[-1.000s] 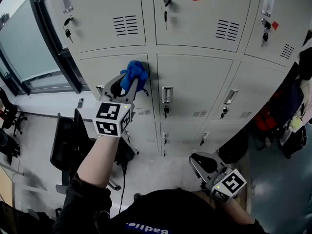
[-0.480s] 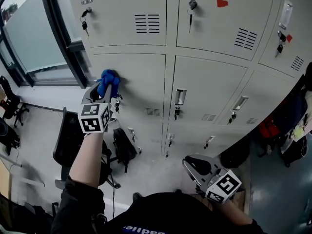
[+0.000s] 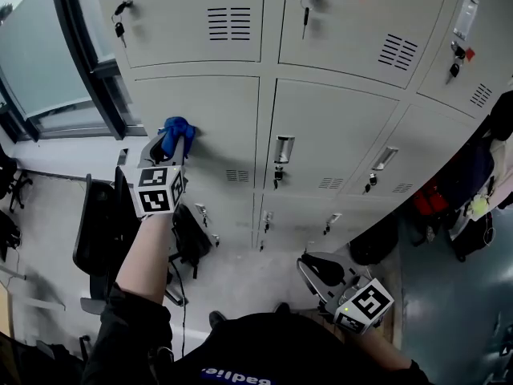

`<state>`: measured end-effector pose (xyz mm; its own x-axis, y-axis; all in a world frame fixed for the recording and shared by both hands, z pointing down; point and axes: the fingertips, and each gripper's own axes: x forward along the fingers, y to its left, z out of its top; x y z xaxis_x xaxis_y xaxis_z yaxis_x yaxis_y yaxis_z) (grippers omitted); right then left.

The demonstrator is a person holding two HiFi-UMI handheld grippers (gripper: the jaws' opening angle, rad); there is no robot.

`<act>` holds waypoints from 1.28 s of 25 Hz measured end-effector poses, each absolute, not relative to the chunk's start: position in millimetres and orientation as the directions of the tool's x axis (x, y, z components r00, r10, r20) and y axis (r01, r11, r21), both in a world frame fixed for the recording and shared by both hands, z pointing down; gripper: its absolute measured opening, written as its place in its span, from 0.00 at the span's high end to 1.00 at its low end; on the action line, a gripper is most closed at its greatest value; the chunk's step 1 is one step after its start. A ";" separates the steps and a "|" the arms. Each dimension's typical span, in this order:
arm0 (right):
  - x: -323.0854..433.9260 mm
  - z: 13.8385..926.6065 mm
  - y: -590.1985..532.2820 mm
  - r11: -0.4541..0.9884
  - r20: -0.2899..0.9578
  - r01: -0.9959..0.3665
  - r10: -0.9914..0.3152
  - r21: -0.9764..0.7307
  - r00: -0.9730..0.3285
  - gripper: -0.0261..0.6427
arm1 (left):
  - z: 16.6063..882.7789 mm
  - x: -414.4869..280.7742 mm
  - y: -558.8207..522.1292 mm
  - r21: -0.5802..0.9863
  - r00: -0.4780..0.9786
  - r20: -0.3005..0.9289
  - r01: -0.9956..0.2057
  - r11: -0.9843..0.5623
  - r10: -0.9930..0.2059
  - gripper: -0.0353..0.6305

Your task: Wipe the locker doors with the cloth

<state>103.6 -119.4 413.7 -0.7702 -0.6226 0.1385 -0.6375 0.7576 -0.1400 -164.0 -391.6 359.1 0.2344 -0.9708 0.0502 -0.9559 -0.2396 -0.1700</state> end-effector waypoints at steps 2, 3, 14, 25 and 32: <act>110.3 412.9 -118.1 0.744 0.139 -0.652 -0.637 -0.148 -0.758 0.89 | 360.0 -140.2 -390.1 -0.173 0.273 0.049 -0.945 -0.277 -0.961 0.79; 113.0 410.5 -117.5 0.741 0.131 -0.654 -0.641 -0.149 -0.756 0.89 | 360.1 -126.6 -389.1 -0.178 0.294 0.049 -0.938 -0.298 -0.954 0.79; 136.9 406.9 -109.5 0.716 0.092 -0.672 -0.668 -0.189 -0.738 0.89 | 368.5 -12.6 -378.0 -0.231 0.469 0.097 -0.847 -0.478 -0.878 0.79; 120.7 411.8 -108.8 0.750 0.122 -0.643 -0.632 -0.154 -0.766 0.89 | 365.9 -73.7 -361.4 -0.259 0.400 0.107 -0.873 -0.414 -0.910 0.79; 82.9 409.0 -109.9 0.796 0.129 -0.583 -0.568 -0.164 -0.813 0.89 | 373.6 -186.1 -368.9 -0.220 0.210 0.115 -0.948 -0.231 -0.971 0.79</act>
<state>82.9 -109.9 409.0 -0.8126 -0.5684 0.1288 -0.5827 0.7960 -0.1640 -186.1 -368.9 373.6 0.2101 -0.9709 0.1151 -0.9478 -0.2311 -0.2197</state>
